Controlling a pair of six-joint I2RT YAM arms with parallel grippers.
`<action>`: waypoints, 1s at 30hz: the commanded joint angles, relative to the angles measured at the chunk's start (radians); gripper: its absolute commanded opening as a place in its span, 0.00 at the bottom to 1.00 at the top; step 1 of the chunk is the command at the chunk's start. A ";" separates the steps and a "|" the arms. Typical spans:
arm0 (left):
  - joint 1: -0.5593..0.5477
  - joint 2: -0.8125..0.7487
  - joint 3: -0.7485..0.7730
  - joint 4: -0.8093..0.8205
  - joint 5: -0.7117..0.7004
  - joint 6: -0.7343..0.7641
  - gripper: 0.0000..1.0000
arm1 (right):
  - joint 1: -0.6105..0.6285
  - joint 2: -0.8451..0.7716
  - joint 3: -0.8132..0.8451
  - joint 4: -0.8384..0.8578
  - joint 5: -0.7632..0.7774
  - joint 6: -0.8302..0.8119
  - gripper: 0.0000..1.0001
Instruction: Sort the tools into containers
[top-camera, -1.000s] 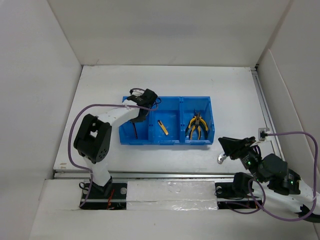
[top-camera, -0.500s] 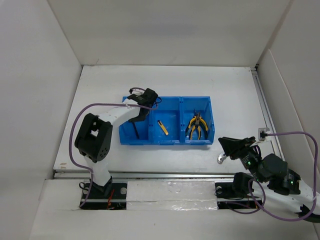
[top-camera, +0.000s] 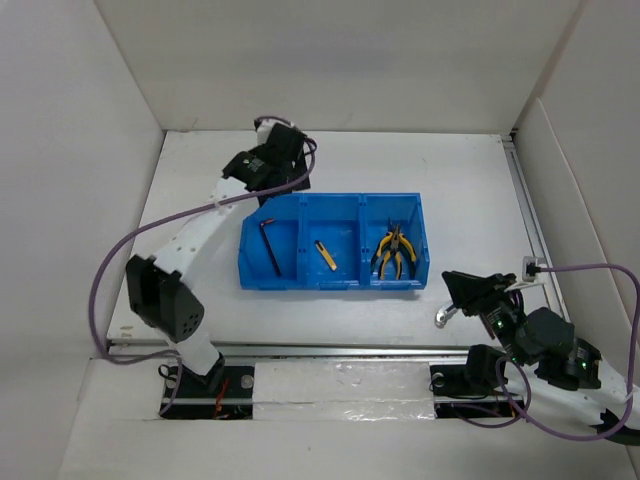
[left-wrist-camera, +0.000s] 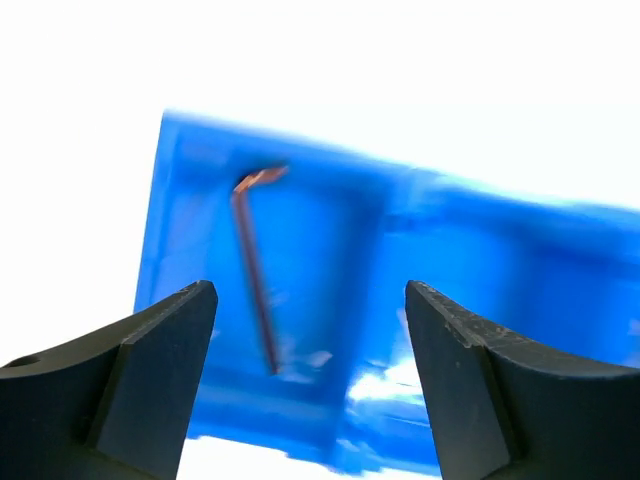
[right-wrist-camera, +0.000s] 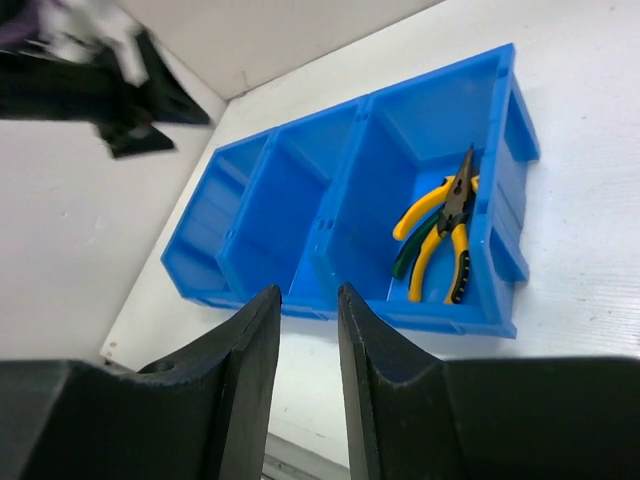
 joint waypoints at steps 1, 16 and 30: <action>0.002 -0.186 0.144 0.020 0.129 0.109 0.74 | 0.007 -0.183 0.034 -0.012 0.105 0.062 0.36; -0.584 -0.303 -0.114 0.210 -0.150 0.058 0.92 | 0.007 0.364 0.250 -0.481 0.429 0.736 0.43; -0.618 -0.572 -0.609 0.599 -0.125 0.080 0.92 | -0.062 0.686 0.365 -0.477 0.358 0.807 0.45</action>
